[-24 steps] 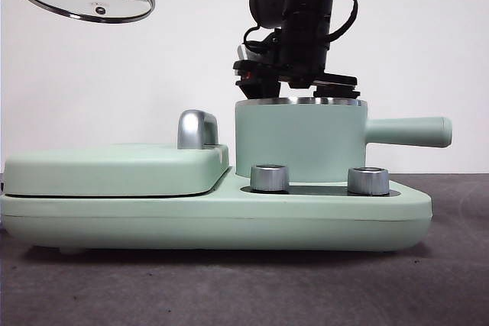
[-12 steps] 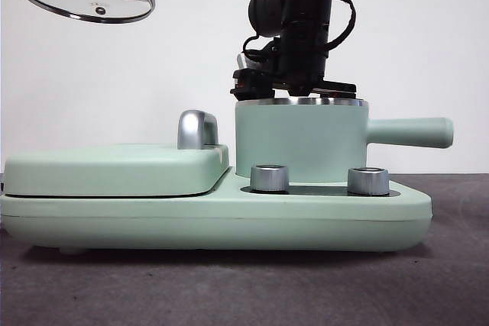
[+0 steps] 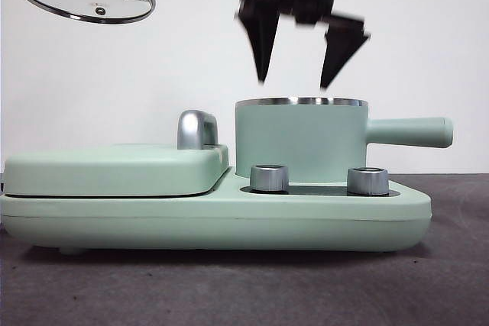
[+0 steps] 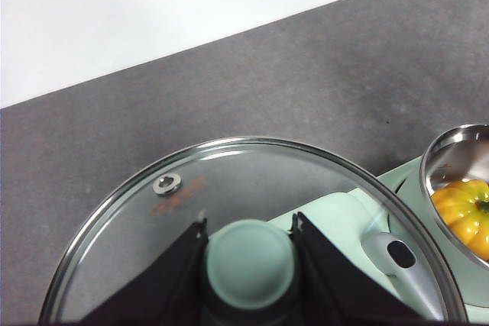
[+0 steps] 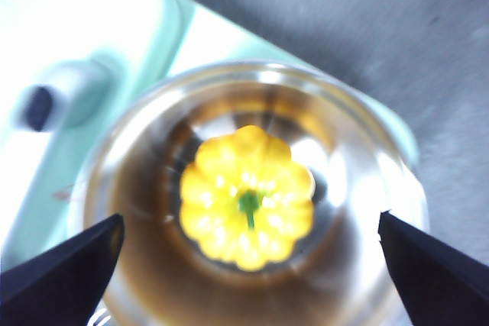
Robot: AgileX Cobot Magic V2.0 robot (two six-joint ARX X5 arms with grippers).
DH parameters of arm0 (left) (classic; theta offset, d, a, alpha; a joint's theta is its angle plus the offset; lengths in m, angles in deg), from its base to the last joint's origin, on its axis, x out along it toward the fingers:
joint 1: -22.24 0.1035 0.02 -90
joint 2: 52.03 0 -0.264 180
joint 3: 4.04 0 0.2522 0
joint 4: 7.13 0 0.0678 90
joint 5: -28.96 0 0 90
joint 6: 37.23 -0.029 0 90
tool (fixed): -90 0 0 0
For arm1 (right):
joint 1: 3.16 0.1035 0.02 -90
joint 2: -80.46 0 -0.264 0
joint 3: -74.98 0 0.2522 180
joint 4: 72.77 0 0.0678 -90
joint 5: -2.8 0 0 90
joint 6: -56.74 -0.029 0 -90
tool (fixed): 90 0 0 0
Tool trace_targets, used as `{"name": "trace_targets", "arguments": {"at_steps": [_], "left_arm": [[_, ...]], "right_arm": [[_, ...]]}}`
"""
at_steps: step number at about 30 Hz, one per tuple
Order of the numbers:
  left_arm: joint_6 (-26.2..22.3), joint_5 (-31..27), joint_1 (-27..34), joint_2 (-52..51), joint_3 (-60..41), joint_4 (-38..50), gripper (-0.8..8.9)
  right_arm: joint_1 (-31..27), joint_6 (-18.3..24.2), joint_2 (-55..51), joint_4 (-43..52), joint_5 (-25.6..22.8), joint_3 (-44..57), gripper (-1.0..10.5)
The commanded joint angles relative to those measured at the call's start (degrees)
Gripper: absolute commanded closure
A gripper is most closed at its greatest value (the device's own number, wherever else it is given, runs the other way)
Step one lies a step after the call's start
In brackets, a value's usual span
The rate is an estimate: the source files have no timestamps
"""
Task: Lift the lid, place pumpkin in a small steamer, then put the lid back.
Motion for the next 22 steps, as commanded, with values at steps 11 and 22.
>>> {"name": "trace_targets", "arguments": {"at_steps": [11, 22], "left_arm": [[1.4, 0.3, -3.3, 1.4, 1.2, 1.5, 7.89], [1.4, 0.3, -10.3, 1.6, 1.2, 2.2, 7.89]], "right_arm": [[0.6, 1.0, -37.3, 0.7, 0.2, 29.4, 4.2], [1.3, 0.7, -75.7, 15.9, 3.5, 63.8, 4.2]]}}
